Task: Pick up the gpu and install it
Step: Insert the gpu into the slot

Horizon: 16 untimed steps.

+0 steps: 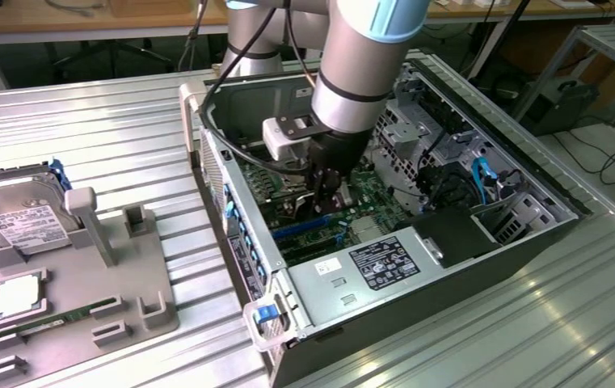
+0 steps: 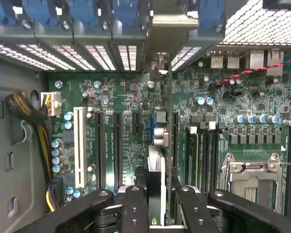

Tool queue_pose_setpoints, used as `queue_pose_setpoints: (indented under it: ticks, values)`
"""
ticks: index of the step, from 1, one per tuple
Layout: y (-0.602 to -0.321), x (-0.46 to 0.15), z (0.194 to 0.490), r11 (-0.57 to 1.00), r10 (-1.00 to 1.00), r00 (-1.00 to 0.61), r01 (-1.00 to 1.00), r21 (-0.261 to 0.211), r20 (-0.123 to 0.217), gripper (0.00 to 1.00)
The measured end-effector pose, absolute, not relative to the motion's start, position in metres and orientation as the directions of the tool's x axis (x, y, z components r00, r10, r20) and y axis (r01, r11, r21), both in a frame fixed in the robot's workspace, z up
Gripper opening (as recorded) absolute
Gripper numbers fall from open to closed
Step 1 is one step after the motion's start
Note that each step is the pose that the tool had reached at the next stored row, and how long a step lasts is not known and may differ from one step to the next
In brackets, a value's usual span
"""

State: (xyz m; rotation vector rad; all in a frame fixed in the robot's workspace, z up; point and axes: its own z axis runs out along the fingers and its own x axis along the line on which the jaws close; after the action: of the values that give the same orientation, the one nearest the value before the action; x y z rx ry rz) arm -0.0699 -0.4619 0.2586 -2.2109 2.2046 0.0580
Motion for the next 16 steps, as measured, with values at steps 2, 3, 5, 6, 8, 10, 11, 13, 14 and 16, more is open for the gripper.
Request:
queue_pose_setpoints:
  ticks: [2,3,5,6,8,10,11,13,14,16]
  values:
    - [-0.4619,-0.0705,0.2575,-0.003,-0.999,0.003,-1.000,0.013,-0.040,0.27]
    - [-0.4619,-0.0706,0.2569,-0.003,-0.999,0.003,-1.000,0.013,-0.040,0.27]
    - [-0.4619,-0.0709,0.2554,-0.003,-0.999,0.003,-1.000,0.013,-0.040,0.27]
    - [-0.4619,-0.0710,0.2548,-0.003,-0.999,0.003,-1.000,0.013,-0.040,0.27]
    - [-0.4619,-0.0711,0.2542,-0.003,-0.999,0.002,-1.000,0.015,-0.040,0.27]
    - [-0.4619,-0.0710,0.2532,-0.003,-0.999,0.002,-1.000,0.020,-0.040,0.27]
    - [-0.4619,-0.0710,0.2524,-0.003,-0.999,0.002,-1.000,0.031,-0.040,0.27]
    - [-0.4619,-0.0710,0.2511,-0.003,-0.999,0.001,-0.999,0.042,-0.040,0.27]
    - [-0.4619,-0.0710,0.2506,-0.003,-0.999,0.001,-0.999,0.044,-0.040,0.27]
    - [-0.4619,-0.0710,0.2502,-0.003,-0.999,0.001,-0.999,0.044,-0.040,0.27]
